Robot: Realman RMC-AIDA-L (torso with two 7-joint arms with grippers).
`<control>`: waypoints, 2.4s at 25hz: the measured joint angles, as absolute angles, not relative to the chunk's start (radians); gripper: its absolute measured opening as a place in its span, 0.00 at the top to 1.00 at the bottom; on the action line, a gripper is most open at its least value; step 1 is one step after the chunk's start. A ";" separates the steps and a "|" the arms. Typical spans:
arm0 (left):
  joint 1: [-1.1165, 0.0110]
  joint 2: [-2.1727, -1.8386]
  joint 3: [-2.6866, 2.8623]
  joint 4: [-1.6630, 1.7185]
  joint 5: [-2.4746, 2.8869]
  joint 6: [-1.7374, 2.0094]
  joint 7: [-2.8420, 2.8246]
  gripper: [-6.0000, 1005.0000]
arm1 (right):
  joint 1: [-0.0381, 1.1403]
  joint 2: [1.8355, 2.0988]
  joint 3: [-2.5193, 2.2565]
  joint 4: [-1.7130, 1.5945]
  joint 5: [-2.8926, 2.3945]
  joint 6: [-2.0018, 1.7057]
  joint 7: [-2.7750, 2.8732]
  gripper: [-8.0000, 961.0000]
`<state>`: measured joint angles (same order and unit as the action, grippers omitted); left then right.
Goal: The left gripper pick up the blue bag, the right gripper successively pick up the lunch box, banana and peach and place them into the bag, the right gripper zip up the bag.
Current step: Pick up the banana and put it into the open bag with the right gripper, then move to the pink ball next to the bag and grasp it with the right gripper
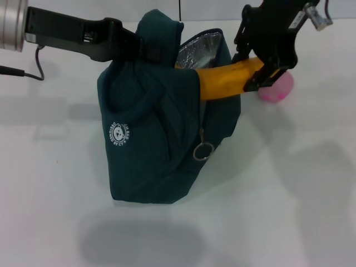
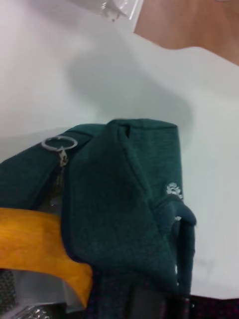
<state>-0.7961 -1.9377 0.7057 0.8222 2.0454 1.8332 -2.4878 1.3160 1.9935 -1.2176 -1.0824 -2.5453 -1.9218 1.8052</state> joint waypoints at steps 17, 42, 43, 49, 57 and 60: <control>-0.798 -1.945 0.709 0.822 2.045 1.833 -2.476 0.96 | 1.355 2.017 -1.270 -1.076 -2.564 -1.857 1.804 0.54; -0.794 -1.945 0.709 0.810 2.045 1.835 -2.461 0.96 | 1.331 2.025 -1.365 -1.166 -2.519 -1.820 1.828 0.53; -0.795 -1.945 0.709 0.810 2.045 1.835 -2.461 0.96 | 1.326 2.025 -1.365 -1.175 -2.519 -1.820 1.829 0.53; -0.798 -1.944 0.709 0.810 2.045 1.835 -2.460 0.96 | 1.324 2.026 -1.364 -1.182 -2.507 -1.815 1.829 0.51; -0.796 -1.942 0.709 0.810 2.045 1.835 -2.460 0.96 | 1.314 2.024 -1.355 -1.208 -2.498 -1.806 1.826 0.31; -0.793 -1.942 0.708 0.810 2.045 1.834 -2.460 0.96 | 1.285 2.019 -1.304 -1.272 -2.508 -1.804 1.849 0.20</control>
<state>-0.7926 -1.9419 0.7079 0.8100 2.0451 1.8345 -2.4603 1.2845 2.0189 -1.3038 -1.2720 -2.5082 -1.8040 1.8493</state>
